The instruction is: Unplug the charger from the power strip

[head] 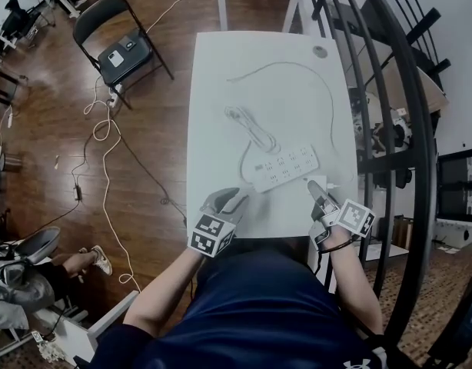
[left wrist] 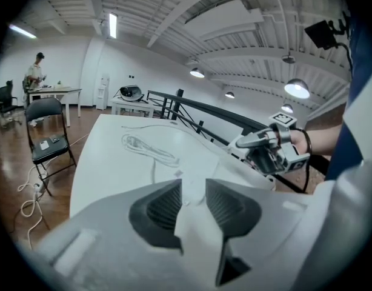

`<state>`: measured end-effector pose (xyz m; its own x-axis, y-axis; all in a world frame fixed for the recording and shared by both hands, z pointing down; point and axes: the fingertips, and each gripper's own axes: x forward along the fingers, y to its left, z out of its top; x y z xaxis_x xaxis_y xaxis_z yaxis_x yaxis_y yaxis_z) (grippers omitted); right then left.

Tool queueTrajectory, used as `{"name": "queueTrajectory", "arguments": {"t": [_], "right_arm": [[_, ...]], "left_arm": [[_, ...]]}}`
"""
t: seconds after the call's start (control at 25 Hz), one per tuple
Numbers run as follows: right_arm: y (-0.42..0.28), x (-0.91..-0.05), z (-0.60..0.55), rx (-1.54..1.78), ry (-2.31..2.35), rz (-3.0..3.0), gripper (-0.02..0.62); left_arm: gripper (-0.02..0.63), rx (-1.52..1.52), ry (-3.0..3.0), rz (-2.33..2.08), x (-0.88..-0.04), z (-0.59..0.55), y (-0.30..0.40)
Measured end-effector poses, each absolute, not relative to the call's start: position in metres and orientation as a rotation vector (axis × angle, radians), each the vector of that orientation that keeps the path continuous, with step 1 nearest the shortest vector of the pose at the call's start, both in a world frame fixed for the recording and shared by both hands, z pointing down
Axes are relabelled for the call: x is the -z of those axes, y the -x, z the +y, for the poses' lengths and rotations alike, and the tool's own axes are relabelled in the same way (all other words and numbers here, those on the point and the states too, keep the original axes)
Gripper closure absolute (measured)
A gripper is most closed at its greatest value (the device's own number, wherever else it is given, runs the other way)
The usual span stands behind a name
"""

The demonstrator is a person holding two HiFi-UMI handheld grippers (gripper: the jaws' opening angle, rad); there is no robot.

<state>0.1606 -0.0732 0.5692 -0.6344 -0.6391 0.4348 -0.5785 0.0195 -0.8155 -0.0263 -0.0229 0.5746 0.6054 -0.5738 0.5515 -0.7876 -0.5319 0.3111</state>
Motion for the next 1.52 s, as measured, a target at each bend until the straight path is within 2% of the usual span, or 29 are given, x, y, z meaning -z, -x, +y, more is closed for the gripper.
{"name": "queueTrajectory", "arguments": {"t": [0.64, 1.36, 1.44, 1.52], "right_arm": [[-0.199, -0.634, -0.037, 1.861, 1.48, 2.102, 0.451], [-0.212, -0.665, -0.014, 1.874, 1.595, 2.163, 0.451], [-0.214, -0.666, -0.015, 1.84, 1.656, 2.24, 0.446], [-0.216, -0.666, -0.016, 1.807, 1.705, 2.29, 0.409]], "left_arm": [[0.482, -0.56, -2.301, -1.013, -0.581, -0.015, 0.008], [0.485, -0.58, -2.286, -1.008, -0.585, -0.008, 0.002], [0.485, -0.581, -2.285, -1.009, -0.583, -0.009, 0.001], [0.485, -0.579, -2.286, -1.009, -0.582, -0.009, 0.001]]}}
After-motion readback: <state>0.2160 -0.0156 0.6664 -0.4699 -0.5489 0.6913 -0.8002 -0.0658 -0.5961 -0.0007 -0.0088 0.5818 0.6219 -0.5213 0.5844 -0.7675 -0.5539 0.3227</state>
